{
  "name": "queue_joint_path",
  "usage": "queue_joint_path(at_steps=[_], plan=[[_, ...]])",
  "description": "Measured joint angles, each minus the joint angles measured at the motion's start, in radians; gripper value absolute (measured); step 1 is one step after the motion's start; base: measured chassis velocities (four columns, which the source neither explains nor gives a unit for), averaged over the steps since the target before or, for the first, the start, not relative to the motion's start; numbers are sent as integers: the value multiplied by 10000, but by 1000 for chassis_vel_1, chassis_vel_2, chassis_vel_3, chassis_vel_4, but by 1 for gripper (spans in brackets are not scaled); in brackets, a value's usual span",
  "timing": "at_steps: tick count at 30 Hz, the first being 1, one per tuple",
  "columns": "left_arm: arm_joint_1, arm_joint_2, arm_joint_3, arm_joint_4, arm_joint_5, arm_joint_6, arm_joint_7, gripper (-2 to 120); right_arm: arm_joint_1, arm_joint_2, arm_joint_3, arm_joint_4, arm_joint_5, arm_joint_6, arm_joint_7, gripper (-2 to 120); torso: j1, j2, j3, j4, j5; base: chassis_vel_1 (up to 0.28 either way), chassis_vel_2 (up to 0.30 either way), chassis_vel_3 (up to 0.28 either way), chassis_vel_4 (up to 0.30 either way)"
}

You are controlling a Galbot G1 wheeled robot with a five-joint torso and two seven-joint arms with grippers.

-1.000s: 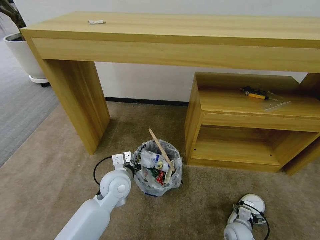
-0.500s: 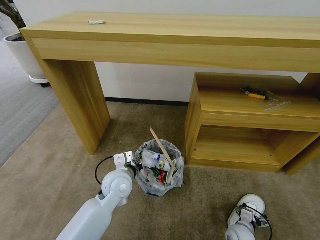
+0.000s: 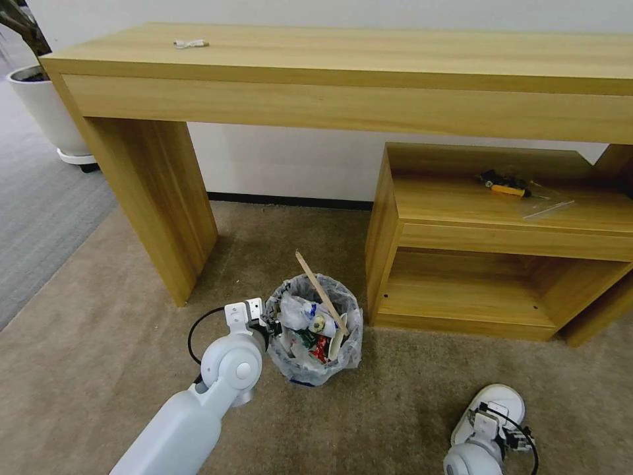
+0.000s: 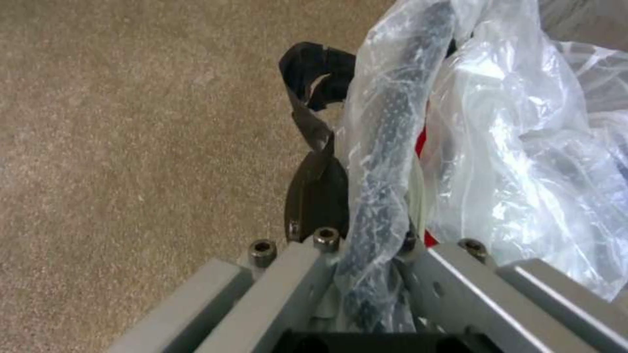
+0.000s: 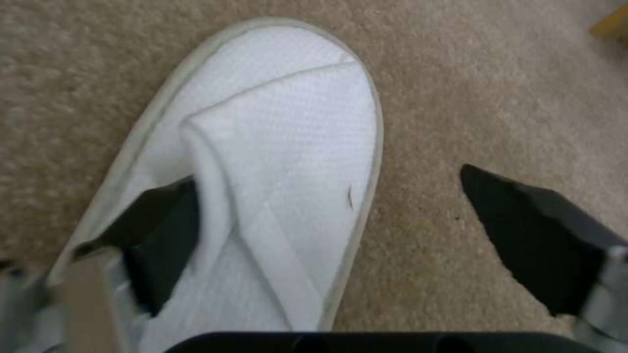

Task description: Pick up the trash bin and place the garbage on the floor into it.

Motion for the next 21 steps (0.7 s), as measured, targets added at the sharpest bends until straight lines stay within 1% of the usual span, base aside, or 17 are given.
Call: queue_joint_path(at_steps=[1,3,4,7,8,9,12,13,15,16,17,18,19,21], plan=[[0,0,0,0,0,0,0,0,0,0,0,0,0,0,0,88,0,0,0,0,0,0,0,0,0],[3,6,-1,5,3,-2,-1,0,2,-16,47,-40,-7,18,1,80,0,0,0,0,0,0,0,0,0],[7,8,-6,6,4,-2,-1,0,-3,-31,68,-54,-15,35,-1,73,0,0,0,0,-1,0,0,0,0],[8,9,-10,5,3,-4,-1,0,-3,-32,76,-61,-16,44,-2,71,0,0,0,0,0,0,0,0,0],[8,18,-32,0,2,-10,-1,0,11,-10,85,-104,-20,94,-3,59,0,0,0,0,0,0,0,0,0],[8,18,-32,0,2,-10,-1,0,11,-10,85,-104,-20,94,-3,59,0,0,0,0,0,0,0,0,0],[32,41,-53,-25,1,-18,-1,0,44,39,85,-110,-47,118,-2,44,0,-1,0,1,0,0,0,0,0],[32,41,-53,-25,1,-18,-1,0,44,39,85,-110,-47,118,-2,44,0,-1,0,1,0,0,0,0,0],[47,43,-56,-28,1,-20,-1,0,59,54,85,-115,-74,138,-1,37,0,0,0,0,0,0,0,0,0],[53,43,-59,-32,2,-22,-1,0,67,60,85,-123,-77,144,1,30,0,-1,0,1,0,0,0,0,0],[53,43,-59,-32,2,-22,-1,0,67,60,85,-123,-77,144,1,30,0,-1,0,1,0,0,0,0,0],[54,40,-64,-34,4,-23,-1,0,67,60,85,-124,-82,148,1,25,1,0,0,1,0,0,0,0,0],[54,37,-65,-33,4,-23,-1,0,68,59,85,-124,-85,150,1,23,0,0,0,0,0,0,0,0,0],[60,22,-65,-33,12,-25,0,0,61,53,107,-133,-96,162,1,12,1,0,0,0,0,0,0,0,0]])
